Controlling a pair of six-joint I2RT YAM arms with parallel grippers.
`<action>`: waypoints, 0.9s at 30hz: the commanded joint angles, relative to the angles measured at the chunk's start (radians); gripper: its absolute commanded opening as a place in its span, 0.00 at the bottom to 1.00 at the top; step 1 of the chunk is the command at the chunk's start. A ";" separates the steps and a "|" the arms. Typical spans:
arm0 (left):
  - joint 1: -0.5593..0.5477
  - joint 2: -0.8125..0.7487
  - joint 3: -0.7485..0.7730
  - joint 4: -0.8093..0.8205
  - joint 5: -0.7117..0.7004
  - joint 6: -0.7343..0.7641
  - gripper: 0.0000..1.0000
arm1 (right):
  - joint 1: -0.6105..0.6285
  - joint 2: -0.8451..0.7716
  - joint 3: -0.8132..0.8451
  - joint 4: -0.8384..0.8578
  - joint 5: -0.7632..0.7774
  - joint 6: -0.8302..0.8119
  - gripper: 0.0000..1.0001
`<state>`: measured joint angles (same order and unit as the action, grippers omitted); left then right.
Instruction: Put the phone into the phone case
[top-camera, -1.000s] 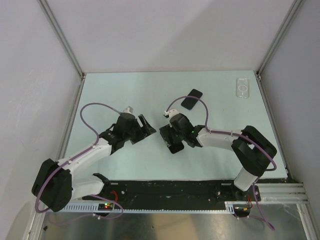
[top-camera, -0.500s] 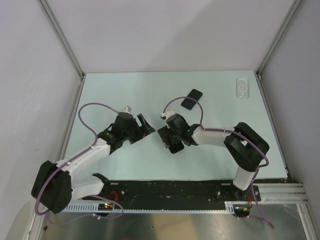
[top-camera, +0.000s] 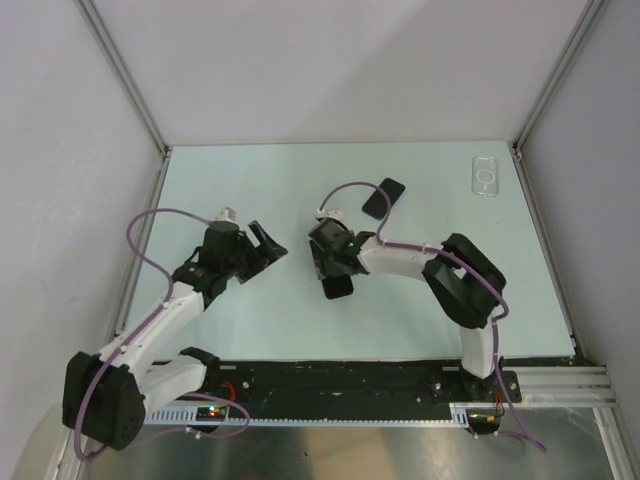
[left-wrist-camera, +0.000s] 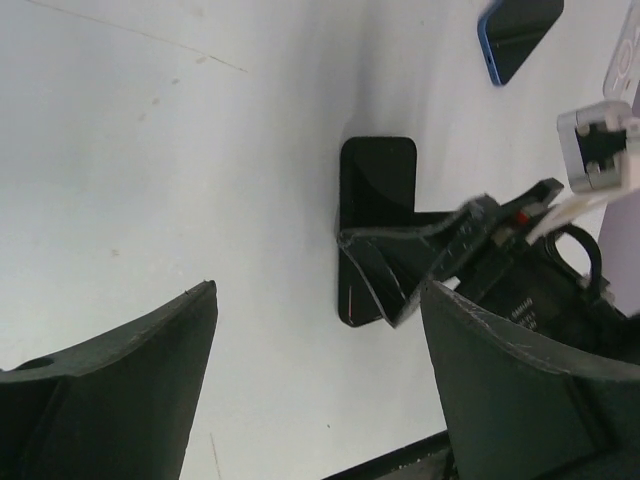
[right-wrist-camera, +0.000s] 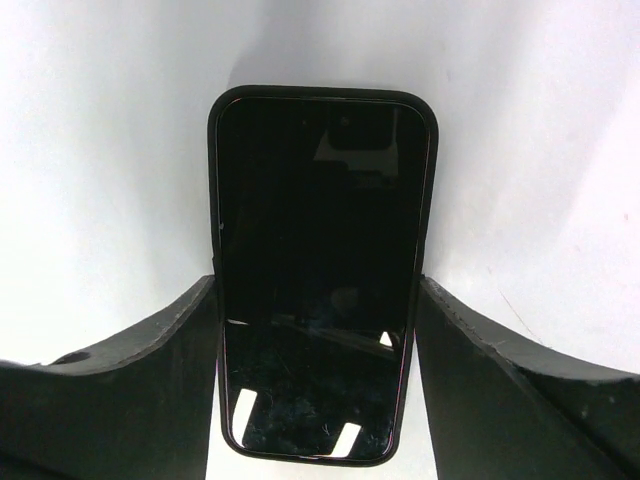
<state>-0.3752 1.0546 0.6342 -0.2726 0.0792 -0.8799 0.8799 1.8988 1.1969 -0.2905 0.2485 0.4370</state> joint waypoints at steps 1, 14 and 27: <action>0.054 -0.089 0.027 -0.083 0.008 0.068 0.87 | 0.013 0.162 0.248 -0.064 0.051 0.139 0.42; 0.087 -0.141 0.033 -0.144 0.016 0.091 0.87 | 0.013 0.459 0.706 -0.271 0.123 0.295 0.46; 0.088 -0.131 0.041 -0.142 0.030 0.088 0.87 | 0.022 0.419 0.665 -0.228 0.132 0.333 0.87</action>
<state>-0.2958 0.9283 0.6342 -0.4149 0.0902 -0.8185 0.8909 2.3207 1.8721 -0.5724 0.3958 0.7521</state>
